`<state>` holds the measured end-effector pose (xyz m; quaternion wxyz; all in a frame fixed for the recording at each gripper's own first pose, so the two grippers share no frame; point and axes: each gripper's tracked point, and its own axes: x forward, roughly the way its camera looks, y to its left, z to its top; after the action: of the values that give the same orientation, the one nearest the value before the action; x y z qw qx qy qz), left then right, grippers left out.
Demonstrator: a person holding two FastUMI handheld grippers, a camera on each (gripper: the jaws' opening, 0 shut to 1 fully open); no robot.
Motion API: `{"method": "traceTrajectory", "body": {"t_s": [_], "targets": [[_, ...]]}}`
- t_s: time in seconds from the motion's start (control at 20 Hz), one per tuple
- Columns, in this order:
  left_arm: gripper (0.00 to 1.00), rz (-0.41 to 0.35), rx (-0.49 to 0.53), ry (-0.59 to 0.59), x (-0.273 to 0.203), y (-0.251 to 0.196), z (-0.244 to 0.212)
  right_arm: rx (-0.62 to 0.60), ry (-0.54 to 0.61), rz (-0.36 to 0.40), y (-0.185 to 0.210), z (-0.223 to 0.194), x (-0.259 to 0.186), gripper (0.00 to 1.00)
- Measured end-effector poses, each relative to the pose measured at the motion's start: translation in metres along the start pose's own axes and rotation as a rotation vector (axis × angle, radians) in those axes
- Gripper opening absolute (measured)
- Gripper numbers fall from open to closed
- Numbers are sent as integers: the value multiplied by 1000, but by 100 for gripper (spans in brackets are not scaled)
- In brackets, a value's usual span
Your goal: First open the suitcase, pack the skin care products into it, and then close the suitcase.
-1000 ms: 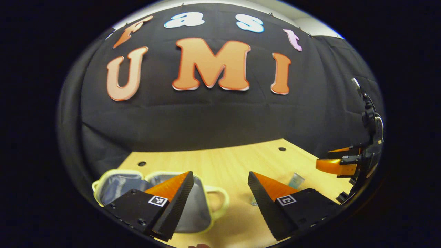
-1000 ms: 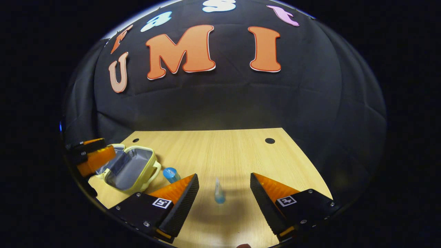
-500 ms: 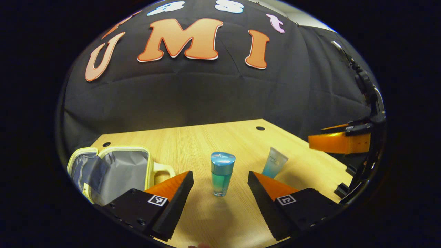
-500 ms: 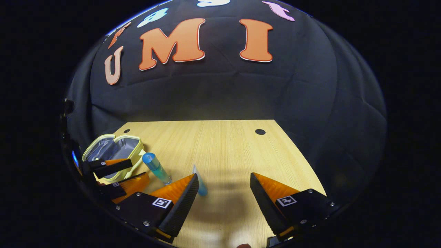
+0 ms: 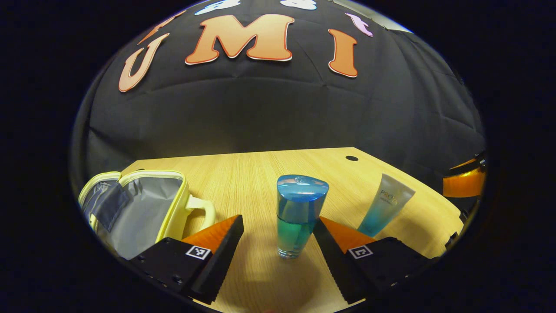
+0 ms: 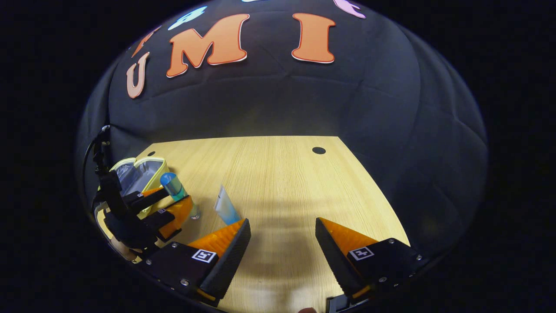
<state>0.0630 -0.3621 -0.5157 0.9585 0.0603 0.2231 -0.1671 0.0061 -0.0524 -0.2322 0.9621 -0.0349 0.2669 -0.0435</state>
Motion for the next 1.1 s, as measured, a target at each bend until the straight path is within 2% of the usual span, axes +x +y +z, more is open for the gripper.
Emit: {"method": "traceTrajectory", "body": {"t_s": [0.1, 0.15, 0.2, 0.3, 0.45, 0.6, 0.75, 0.9, 1.1], "targets": [[98, 2, -6, 1, 5, -3, -2, 0, 16, 4, 2, -5, 2, 95], [80, -7, -12, 5, 12, -9, -6, 1, 19, 7, 4, -8, 3, 96], [73, -4, -14, 0, 10, -10, -6, -1, 21, 12, 6, -8, 4, 96], [47, -3, 3, -7, 10, -10, -4, -16, 21, 14, 9, -11, 4, 96], [47, -24, -33, 34, 8, -10, -3, -33, 19, 35, 17, -15, 7, 96], [46, -54, -49, 40, -14, -11, 18, -18, 13, 106, 39, -15, 12, 96], [48, -65, -18, 51, -51, -7, 47, -40, 14, 161, 62, -20, 23, 96], [46, -76, -51, 76, -93, 1, 71, -74, 14, 206, 85, -24, 40, 96], [48, -25, -100, 77, -139, 32, 99, -124, 42, 220, 97, -37, 71, 96]]}}
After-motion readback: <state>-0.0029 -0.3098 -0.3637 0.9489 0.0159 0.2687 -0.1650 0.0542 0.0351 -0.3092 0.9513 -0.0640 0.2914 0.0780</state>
